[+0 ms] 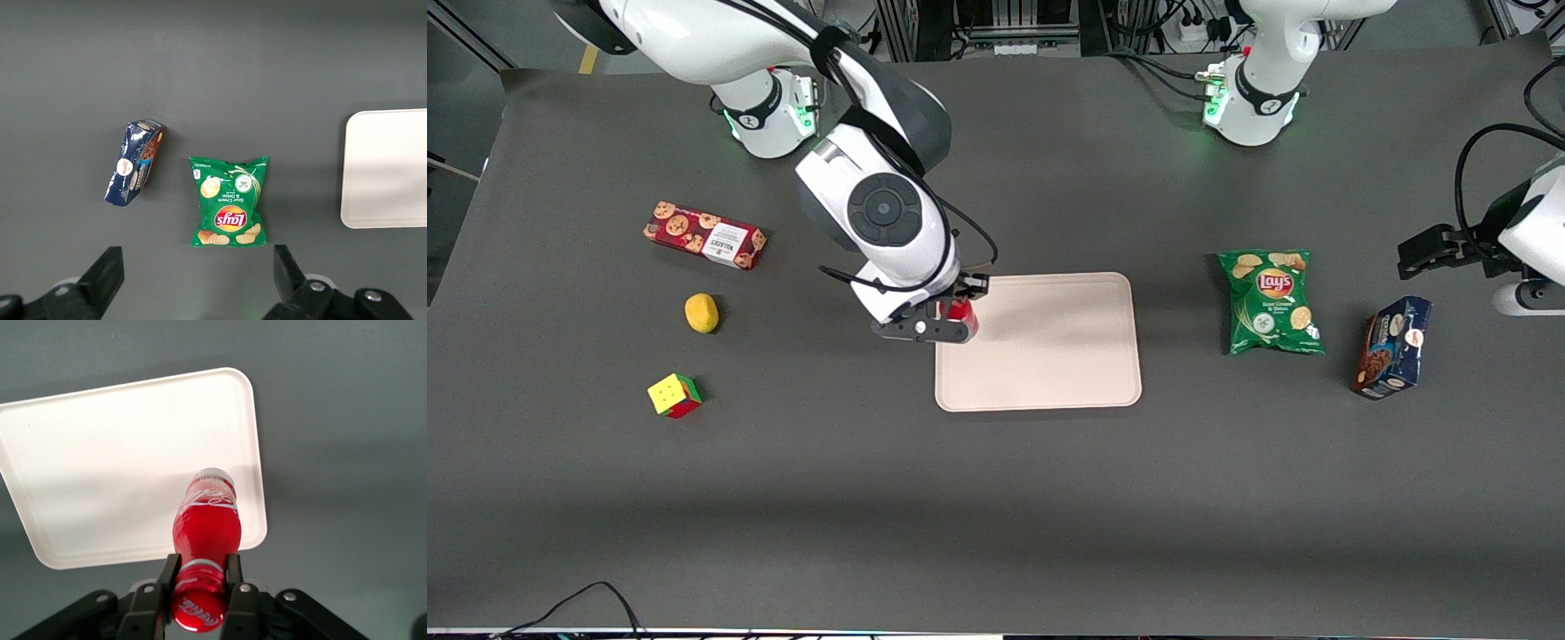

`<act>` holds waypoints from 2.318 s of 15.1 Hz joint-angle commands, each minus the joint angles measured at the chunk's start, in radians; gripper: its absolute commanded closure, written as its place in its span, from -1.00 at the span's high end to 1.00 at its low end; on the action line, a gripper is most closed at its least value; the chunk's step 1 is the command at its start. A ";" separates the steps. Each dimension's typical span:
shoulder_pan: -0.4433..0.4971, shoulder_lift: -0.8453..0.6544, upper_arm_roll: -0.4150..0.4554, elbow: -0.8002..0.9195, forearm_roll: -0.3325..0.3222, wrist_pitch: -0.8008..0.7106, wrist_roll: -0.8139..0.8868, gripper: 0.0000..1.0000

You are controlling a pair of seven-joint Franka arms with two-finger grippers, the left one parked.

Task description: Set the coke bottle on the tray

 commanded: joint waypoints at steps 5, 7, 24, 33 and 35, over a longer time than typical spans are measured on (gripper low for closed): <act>0.021 0.085 0.018 0.006 -0.098 0.094 0.089 -1.00; 0.021 0.086 0.018 -0.011 -0.102 0.118 0.101 -1.00; 0.011 0.096 0.018 -0.063 -0.140 0.171 0.103 0.78; -0.169 -0.131 0.064 -0.146 -0.070 0.096 -0.144 1.00; -0.232 -0.240 0.045 -0.207 0.000 0.076 -0.297 1.00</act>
